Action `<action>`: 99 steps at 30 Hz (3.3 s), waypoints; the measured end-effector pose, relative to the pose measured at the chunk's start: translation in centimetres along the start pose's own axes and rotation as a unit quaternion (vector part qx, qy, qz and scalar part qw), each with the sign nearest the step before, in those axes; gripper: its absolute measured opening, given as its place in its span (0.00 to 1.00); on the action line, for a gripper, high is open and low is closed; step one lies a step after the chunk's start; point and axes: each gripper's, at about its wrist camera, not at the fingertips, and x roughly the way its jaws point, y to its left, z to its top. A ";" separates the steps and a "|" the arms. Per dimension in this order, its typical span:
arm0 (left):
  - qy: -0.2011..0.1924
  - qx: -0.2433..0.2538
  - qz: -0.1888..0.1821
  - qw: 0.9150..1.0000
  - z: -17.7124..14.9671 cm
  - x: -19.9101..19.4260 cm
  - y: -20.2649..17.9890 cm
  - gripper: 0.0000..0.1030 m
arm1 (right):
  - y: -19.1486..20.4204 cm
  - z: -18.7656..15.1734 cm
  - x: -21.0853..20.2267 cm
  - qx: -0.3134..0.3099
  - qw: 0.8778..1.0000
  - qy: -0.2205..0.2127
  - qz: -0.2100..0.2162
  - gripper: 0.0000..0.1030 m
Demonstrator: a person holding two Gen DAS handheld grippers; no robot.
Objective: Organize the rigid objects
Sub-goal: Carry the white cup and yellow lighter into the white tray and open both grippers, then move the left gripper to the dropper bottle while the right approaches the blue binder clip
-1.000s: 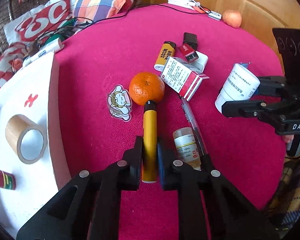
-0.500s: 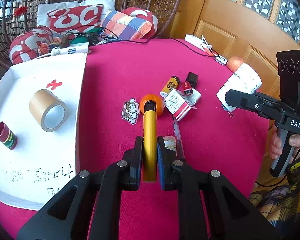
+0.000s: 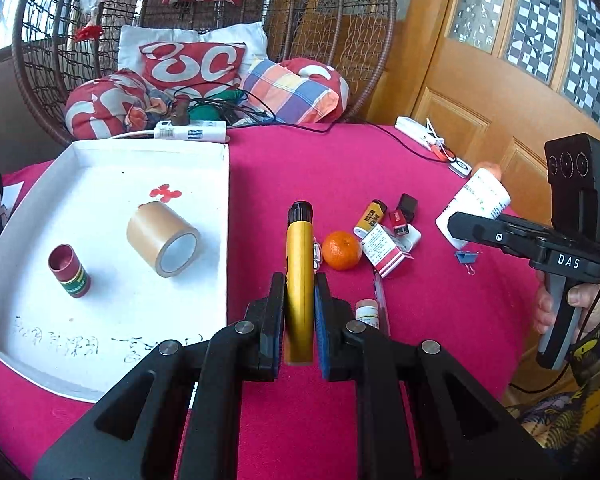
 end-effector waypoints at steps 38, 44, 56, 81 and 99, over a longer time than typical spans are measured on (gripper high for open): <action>-0.065 -0.094 0.054 0.992 -0.9 -5.3 7.6 0.12 | 4.0 4.8 4.5 -0.045 0.998 0.017 0.034 0.35; -0.075 -0.114 0.067 0.988 -1.5 -6.3 8.9 0.12 | 4.7 6.1 5.8 -0.053 0.998 0.023 0.038 0.35; -0.087 -0.165 0.117 0.975 -1.3 -6.1 12.9 0.12 | 4.8 8.0 12.9 -0.037 0.996 0.077 0.034 0.35; -0.061 -0.199 0.205 0.956 -1.2 -2.2 16.4 0.79 | 9.2 8.4 19.1 -0.088 0.993 0.043 -0.063 0.95; -0.134 -0.167 0.206 0.955 -1.8 -6.9 10.8 1.00 | 8.0 5.0 5.1 -0.076 0.993 -0.073 -0.051 1.00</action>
